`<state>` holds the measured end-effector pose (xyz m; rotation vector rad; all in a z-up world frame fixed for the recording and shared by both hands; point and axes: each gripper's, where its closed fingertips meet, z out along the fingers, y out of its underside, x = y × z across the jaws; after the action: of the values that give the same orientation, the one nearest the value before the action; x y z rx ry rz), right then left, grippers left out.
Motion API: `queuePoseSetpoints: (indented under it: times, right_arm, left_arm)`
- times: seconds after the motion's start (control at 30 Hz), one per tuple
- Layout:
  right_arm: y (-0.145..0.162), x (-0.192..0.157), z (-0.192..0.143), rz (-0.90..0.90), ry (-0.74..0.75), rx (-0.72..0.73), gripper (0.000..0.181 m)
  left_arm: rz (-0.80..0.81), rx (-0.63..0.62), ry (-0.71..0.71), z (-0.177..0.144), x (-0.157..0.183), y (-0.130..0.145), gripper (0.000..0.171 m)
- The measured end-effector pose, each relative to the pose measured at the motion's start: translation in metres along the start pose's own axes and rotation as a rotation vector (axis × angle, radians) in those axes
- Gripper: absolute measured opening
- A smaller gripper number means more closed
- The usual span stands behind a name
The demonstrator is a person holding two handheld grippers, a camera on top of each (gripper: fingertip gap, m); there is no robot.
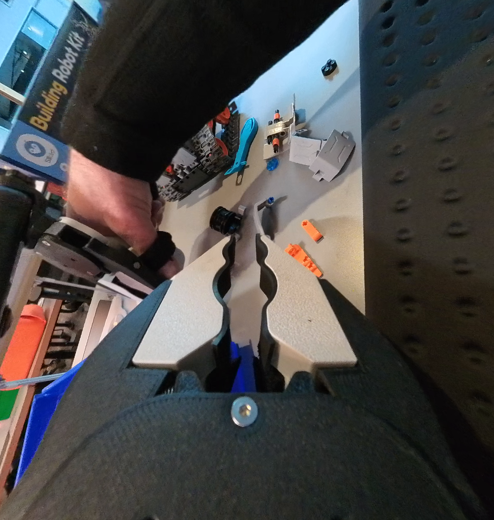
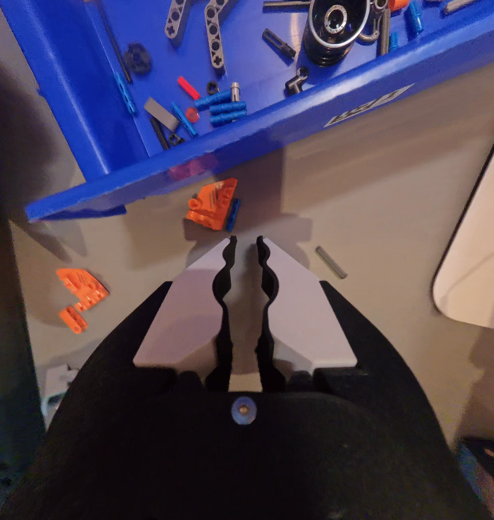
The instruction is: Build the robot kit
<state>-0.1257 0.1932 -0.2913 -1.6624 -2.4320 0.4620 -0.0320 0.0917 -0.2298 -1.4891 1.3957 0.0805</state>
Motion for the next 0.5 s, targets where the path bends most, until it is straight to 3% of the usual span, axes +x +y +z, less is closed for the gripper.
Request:
queuePoseSetpoints:
  times: [0.2,0.5]
  right_arm:
    - [-0.002,-0.004,0.014,0.063,0.045,0.06,0.017]
    - [-0.001,0.003,0.01,0.122,0.094,0.099,0.016]
  left_arm:
    - [-0.01,-0.007,0.028,0.004,0.004,0.004,0.012]
    - [-0.028,-0.008,0.044,0.006,0.004,0.007,0.012]
